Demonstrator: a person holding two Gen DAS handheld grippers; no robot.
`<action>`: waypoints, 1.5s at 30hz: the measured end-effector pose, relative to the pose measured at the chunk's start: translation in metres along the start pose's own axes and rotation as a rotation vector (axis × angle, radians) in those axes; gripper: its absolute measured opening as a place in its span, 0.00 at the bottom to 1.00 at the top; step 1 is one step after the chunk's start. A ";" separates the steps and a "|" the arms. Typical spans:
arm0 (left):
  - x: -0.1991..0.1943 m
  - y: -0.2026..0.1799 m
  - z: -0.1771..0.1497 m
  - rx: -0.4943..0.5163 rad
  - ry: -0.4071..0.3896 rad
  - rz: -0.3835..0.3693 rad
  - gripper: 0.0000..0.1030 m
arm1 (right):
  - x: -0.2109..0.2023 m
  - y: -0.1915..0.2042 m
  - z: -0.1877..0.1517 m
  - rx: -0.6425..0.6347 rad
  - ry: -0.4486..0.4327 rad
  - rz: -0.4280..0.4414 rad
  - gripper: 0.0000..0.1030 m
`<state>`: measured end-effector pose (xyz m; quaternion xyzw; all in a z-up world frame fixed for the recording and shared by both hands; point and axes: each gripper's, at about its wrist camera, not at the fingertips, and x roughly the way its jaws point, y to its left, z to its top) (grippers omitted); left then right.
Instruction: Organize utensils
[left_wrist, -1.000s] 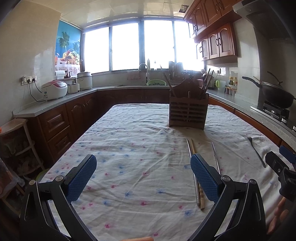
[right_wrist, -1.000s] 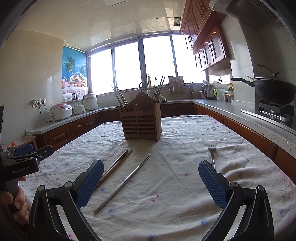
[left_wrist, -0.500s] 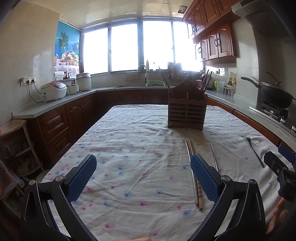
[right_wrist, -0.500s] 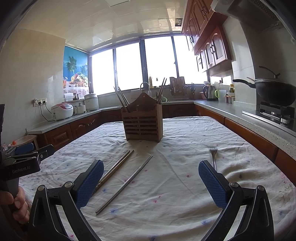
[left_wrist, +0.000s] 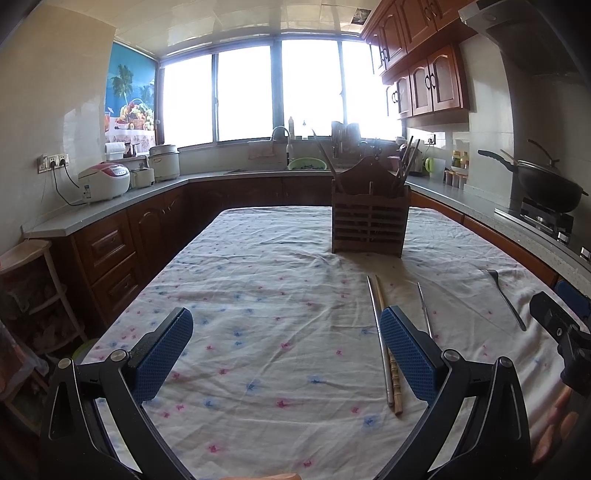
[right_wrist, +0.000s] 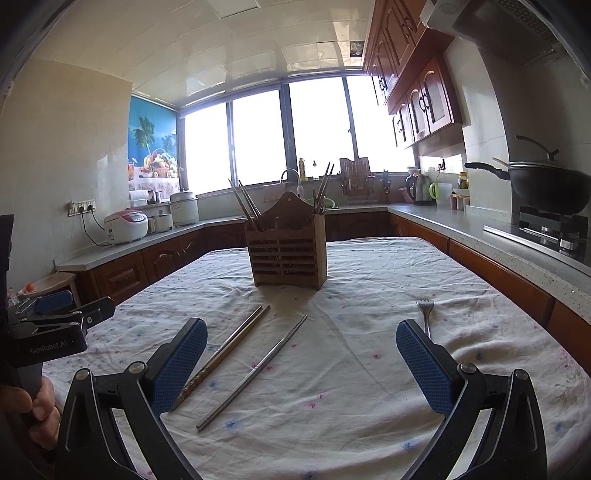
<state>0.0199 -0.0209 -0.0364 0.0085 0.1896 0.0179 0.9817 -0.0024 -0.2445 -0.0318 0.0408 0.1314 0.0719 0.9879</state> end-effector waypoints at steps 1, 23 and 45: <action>0.000 0.000 0.000 0.000 0.000 0.000 1.00 | 0.000 0.000 0.000 -0.001 -0.001 0.001 1.00; -0.002 -0.003 0.002 0.017 -0.003 -0.001 1.00 | -0.004 0.003 0.003 0.003 -0.008 0.001 1.00; -0.003 -0.004 0.003 0.025 -0.006 -0.017 1.00 | -0.006 0.005 0.008 -0.002 -0.015 0.008 1.00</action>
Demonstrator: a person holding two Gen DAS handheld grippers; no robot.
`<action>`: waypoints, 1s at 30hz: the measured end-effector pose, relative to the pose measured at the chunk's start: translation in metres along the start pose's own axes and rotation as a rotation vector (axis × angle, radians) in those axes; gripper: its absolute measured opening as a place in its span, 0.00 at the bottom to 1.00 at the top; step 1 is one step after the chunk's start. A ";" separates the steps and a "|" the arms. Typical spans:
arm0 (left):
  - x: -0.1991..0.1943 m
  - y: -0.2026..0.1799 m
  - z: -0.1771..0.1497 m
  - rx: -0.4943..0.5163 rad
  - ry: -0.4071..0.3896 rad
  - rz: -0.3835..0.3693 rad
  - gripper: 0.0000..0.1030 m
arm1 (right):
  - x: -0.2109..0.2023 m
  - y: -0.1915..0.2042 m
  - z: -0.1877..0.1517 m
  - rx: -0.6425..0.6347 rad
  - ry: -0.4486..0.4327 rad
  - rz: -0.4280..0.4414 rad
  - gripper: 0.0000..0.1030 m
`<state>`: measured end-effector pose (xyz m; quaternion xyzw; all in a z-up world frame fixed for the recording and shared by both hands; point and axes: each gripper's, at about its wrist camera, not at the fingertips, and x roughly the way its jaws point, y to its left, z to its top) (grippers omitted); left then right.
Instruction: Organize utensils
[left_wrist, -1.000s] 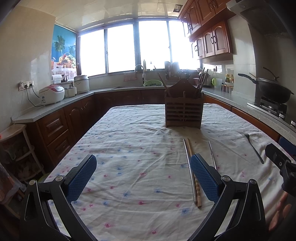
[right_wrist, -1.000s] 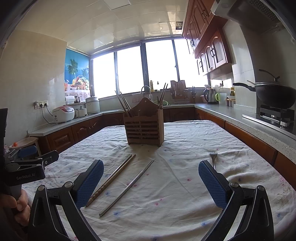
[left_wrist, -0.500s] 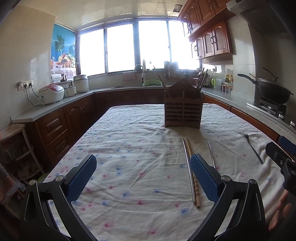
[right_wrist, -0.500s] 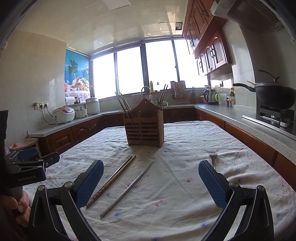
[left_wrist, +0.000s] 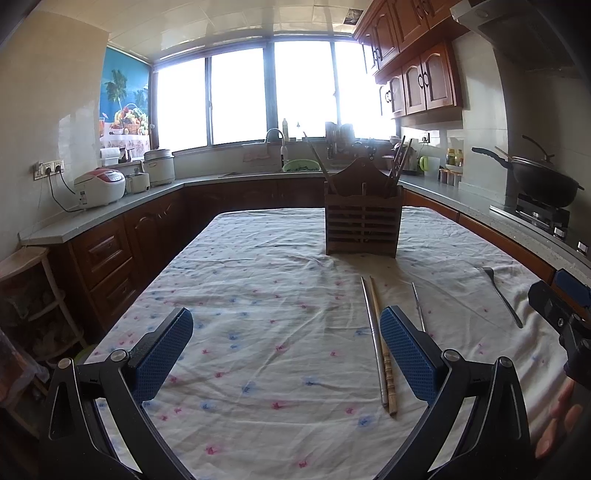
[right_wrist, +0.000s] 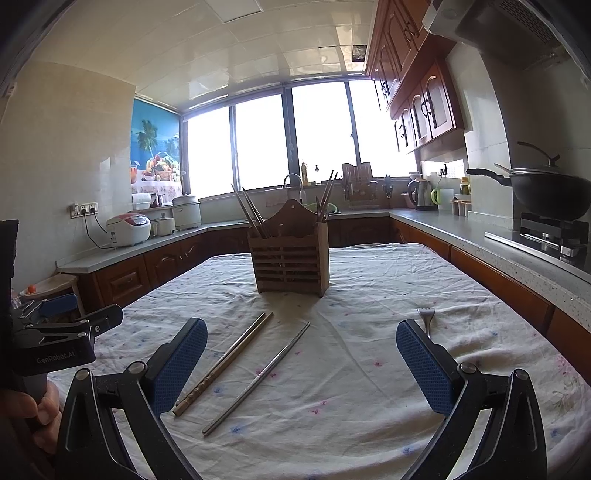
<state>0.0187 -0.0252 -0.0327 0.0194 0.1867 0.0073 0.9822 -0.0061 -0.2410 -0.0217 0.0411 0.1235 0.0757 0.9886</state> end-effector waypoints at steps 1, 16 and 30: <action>0.000 0.000 0.000 -0.001 0.000 0.000 1.00 | 0.000 0.000 0.000 0.000 0.000 0.000 1.00; 0.000 -0.001 0.002 0.001 -0.002 -0.003 1.00 | -0.001 0.000 0.001 0.002 -0.002 0.001 1.00; 0.004 -0.003 0.003 -0.001 0.000 -0.014 1.00 | 0.000 0.000 0.003 0.005 -0.002 0.001 1.00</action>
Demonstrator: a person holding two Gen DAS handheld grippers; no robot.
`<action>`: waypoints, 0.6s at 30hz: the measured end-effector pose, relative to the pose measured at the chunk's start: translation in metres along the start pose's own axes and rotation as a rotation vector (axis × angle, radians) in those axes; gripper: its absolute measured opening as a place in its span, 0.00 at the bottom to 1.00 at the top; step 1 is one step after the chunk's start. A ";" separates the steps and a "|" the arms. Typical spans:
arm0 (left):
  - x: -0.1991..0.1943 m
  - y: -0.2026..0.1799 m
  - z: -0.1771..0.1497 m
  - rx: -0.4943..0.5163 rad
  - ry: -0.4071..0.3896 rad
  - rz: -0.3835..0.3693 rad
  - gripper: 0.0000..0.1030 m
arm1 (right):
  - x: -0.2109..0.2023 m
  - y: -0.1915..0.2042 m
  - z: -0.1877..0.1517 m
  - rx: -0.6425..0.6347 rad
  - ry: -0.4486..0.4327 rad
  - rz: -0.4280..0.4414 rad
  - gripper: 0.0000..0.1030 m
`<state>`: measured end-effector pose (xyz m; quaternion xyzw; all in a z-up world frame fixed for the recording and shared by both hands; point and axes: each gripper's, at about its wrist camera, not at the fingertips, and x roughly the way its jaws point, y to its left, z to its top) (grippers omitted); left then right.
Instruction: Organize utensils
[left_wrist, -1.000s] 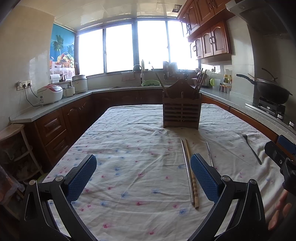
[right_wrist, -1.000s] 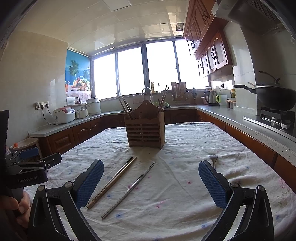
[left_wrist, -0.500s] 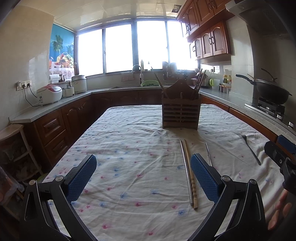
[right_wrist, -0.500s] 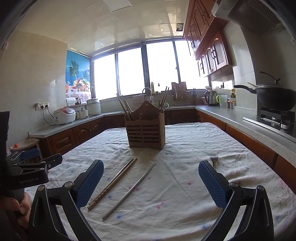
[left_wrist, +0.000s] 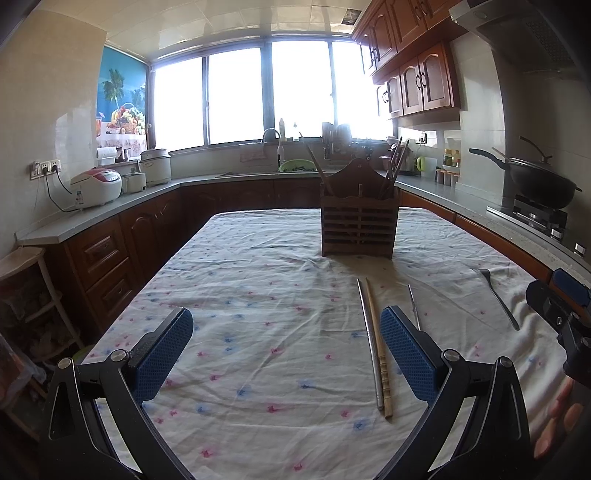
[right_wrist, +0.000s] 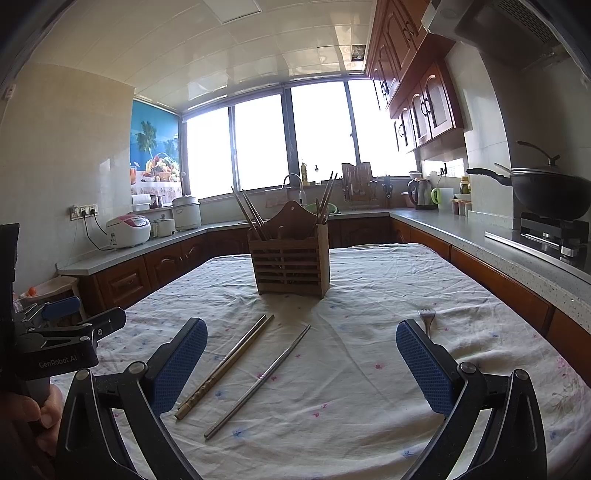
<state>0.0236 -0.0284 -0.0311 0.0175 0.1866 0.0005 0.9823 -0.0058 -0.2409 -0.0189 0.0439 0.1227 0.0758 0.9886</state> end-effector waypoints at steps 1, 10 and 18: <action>0.000 0.000 0.000 0.001 0.000 -0.001 1.00 | 0.000 0.000 0.000 0.000 0.000 -0.001 1.00; 0.003 0.000 0.003 -0.007 0.004 -0.013 1.00 | 0.003 0.001 0.004 0.006 0.012 0.004 1.00; 0.004 0.001 0.010 -0.019 -0.001 -0.027 1.00 | 0.010 0.002 0.013 0.008 0.044 -0.004 1.00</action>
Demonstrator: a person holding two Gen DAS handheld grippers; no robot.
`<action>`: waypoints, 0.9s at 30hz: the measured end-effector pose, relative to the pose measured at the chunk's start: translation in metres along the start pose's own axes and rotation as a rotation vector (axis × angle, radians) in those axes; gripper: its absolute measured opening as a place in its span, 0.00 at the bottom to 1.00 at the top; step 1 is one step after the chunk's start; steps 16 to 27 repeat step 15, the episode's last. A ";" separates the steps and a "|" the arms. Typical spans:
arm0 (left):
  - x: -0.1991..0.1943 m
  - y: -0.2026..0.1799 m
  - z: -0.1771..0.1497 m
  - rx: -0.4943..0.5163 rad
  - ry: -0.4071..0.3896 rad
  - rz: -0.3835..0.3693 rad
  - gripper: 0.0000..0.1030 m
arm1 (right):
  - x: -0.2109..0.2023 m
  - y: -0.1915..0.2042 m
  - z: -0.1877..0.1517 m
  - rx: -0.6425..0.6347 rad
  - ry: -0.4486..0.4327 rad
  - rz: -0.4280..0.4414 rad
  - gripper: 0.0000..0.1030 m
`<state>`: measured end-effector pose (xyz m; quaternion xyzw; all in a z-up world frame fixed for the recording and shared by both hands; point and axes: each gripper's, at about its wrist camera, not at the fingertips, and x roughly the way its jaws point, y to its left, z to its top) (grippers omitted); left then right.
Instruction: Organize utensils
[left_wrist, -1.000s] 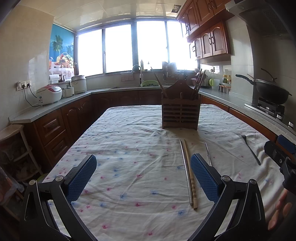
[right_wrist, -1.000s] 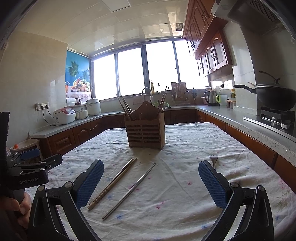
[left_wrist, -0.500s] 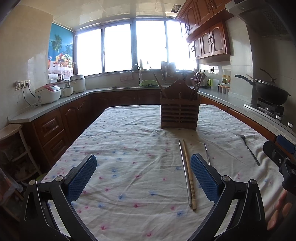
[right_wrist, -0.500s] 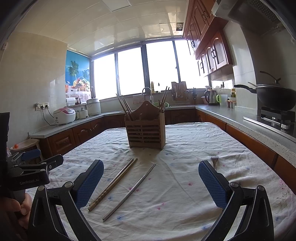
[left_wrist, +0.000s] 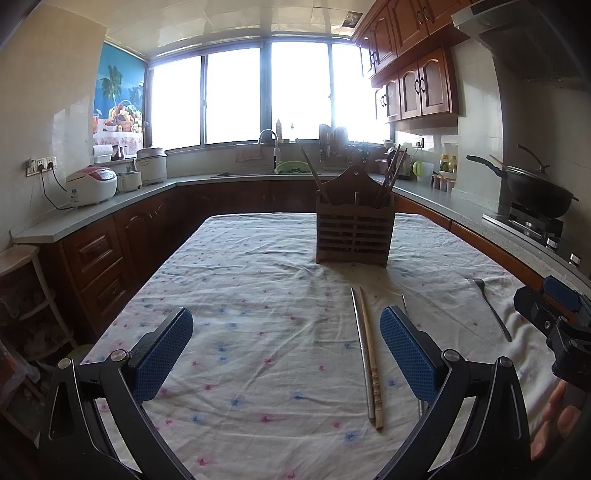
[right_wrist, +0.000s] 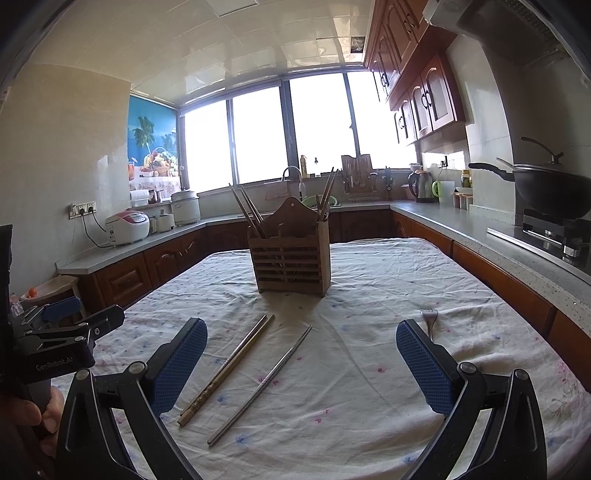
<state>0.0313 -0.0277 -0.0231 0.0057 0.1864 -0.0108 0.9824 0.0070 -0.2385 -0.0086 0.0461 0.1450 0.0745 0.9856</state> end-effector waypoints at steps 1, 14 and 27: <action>0.000 0.000 0.001 0.001 0.002 0.001 1.00 | 0.001 0.000 0.001 0.001 0.005 -0.002 1.00; 0.008 0.000 0.005 -0.014 0.007 -0.002 1.00 | 0.019 0.003 0.008 0.003 0.068 0.016 1.00; 0.008 0.000 0.006 -0.017 0.007 -0.004 1.00 | 0.020 0.003 0.009 0.002 0.071 0.017 1.00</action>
